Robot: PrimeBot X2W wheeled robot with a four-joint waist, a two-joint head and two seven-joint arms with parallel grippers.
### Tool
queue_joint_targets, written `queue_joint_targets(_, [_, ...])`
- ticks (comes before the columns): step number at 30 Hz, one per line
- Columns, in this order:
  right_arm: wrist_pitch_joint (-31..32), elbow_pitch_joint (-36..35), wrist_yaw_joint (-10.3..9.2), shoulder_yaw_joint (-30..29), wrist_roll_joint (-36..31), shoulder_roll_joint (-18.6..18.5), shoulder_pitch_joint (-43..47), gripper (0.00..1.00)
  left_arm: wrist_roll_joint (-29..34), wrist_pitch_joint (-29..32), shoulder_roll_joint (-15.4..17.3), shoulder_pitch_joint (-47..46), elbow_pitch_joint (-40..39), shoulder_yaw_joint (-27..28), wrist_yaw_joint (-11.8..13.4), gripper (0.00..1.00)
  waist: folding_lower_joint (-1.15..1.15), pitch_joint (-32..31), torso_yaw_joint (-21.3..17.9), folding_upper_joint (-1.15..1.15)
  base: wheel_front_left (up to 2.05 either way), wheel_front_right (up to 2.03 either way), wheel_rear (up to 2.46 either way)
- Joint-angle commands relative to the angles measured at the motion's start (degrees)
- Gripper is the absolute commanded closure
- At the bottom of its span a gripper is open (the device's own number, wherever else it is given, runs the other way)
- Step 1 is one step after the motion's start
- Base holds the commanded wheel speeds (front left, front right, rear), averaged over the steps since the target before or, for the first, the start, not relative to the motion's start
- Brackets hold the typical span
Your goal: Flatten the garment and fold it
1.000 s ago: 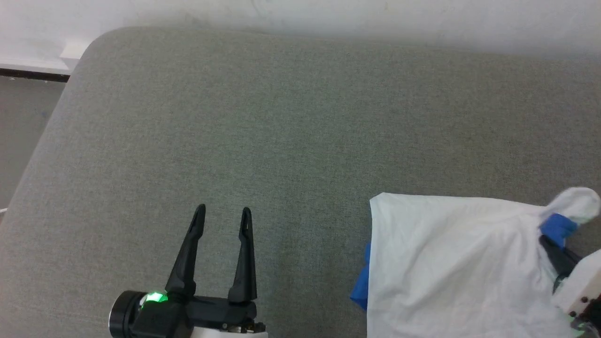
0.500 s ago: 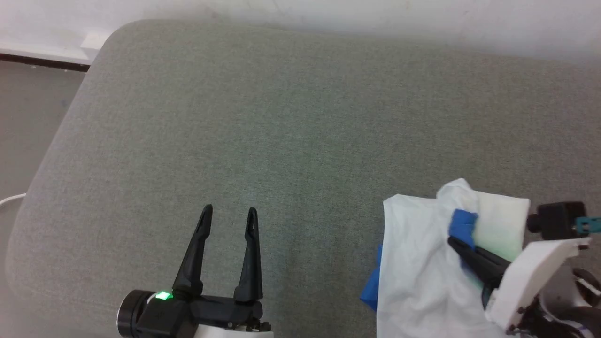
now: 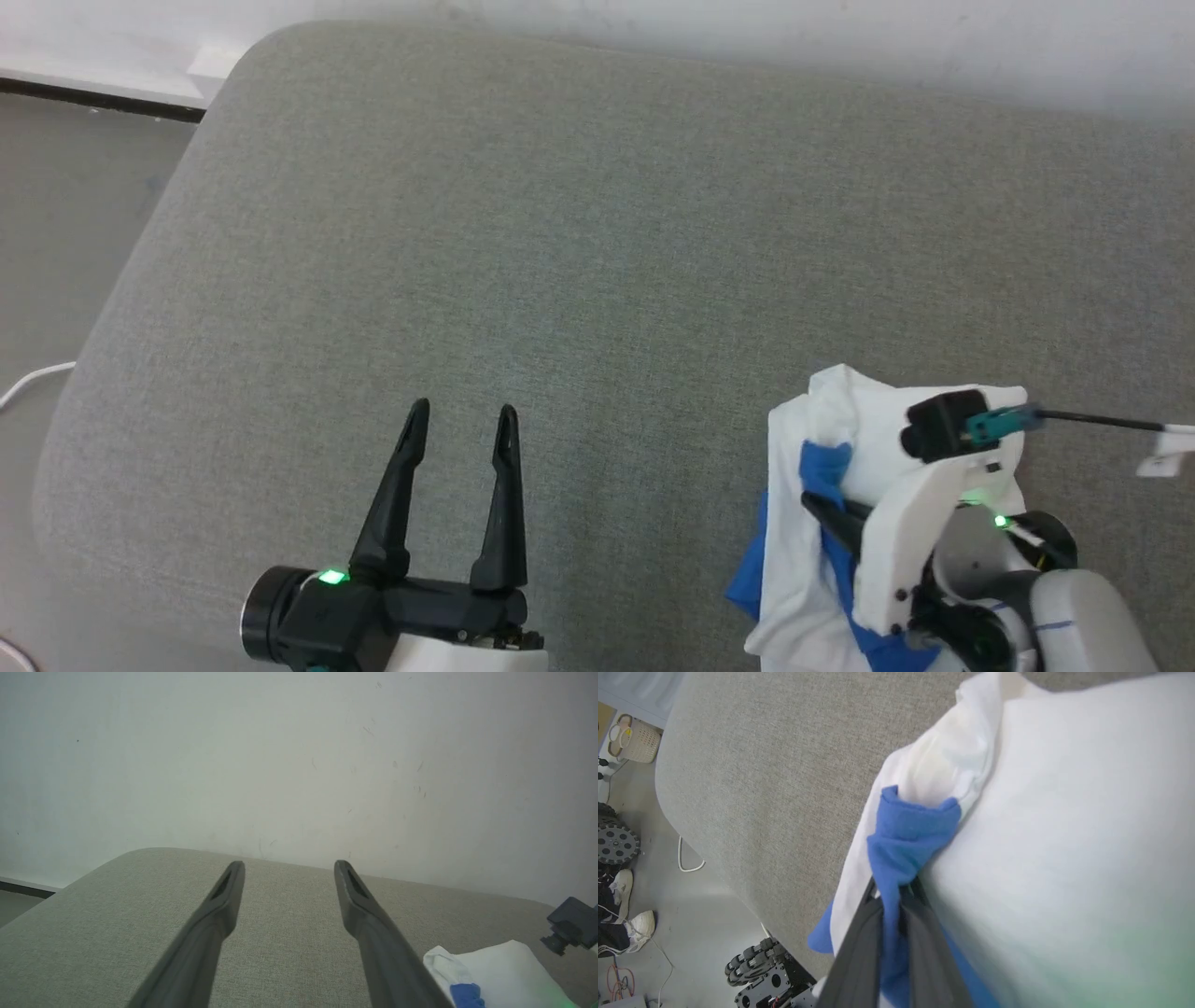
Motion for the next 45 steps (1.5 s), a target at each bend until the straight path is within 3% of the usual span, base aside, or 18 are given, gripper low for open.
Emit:
queue_joint_targets(1, [-0.8,1.43,-0.04,0.8,-1.23,0.19,-1.06,1.0,-0.3,-0.27,-0.27,-0.8,0.47,-0.06,-0.53,0.0,0.0,-0.14,0.21,0.0,0.0,0.0,0.0])
queue_joint_targets(7, [-1.47,9.45,-0.04,4.47,-4.62,0.2,-2.0,1.0,-0.98,-0.27,-0.53,-1.18,1.54,-0.27,-1.08,0.0,0.0,-1.07,1.1,0.0,0.0,0.0,0.0])
queue_joint_targets(8, [-1.65,10.06,-0.04,4.77,-4.72,0.2,-2.08,0.86,-1.09,-0.27,-0.55,-1.11,1.68,-0.2,-1.14,0.0,0.0,-1.29,1.13,0.0,0.0,0.0,0.0])
queue_joint_targets(9, [-2.12,10.39,-0.04,4.95,-4.53,0.2,-2.22,0.62,-1.16,-0.27,-0.58,-1.0,1.85,-0.13,-1.2,0.0,0.0,-1.59,1.11,0.0,0.0,0.0,0.0])
queue_joint_targets(10, [-2.65,10.47,-0.04,5.03,-4.1,0.21,-2.4,0.03,-1.25,-0.27,-0.6,-0.83,1.98,-0.06,-1.24,0.0,0.0,-1.86,1.02,0.0,0.0,0.0,0.0])
queue_joint_targets(11, [-3.15,10.29,-0.04,5.1,-3.74,0.21,-2.64,0.0,-1.35,-0.27,-0.62,-0.63,2.11,-0.02,-1.33,0.0,0.0,-2.12,0.88,0.0,0.0,0.0,0.0])
queue_joint_targets(14, [-3.83,7.53,-0.04,5.13,-2.11,0.21,-2.99,0.0,-1.4,-0.27,-0.66,-0.05,2.43,0.13,-1.58,0.0,0.0,-2.85,0.24,0.0,0.0,0.0,0.0])
queue_joint_targets(18, [-2.64,-1.64,-0.04,2.26,1.74,-1.19,-1.25,0.0,-1.11,-0.27,-0.68,0.4,2.38,0.47,-1.99,0.0,0.0,-3.3,-0.67,0.0,0.0,0.0,0.0])
queue_joint_targets(23, [-1.91,-13.61,-0.04,-9.38,3.71,-4.06,4.79,0.0,-0.65,-0.27,-0.7,0.95,1.85,0.99,-2.19,0.0,0.0,-3.1,-1.71,0.0,0.0,0.0,0.0])
queue_joint_targets(26, [-1.97,-16.89,-0.04,-16.0,3.92,-3.66,9.01,0.0,-0.34,-0.27,-0.72,1.02,1.56,0.98,-2.17,0.0,0.0,-2.67,-2.27,0.0,0.0,0.0,0.0])
queue_joint_targets(30, [-1.98,-17.37,-0.04,-19.18,4.03,-2.41,12.82,0.0,-0.18,-0.27,-0.75,0.84,1.37,0.94,-1.98,0.0,0.0,-2.19,-2.94,0.0,0.0,0.0,0.0])
queue_joint_targets(45, [-3.15,-5.02,-0.04,-16.13,1.84,-1.14,10.32,0.0,0.43,-0.27,-0.79,-0.22,1.3,0.65,-1.81,0.0,0.0,-0.84,0.02,0.0,0.0,0.0,0.0])
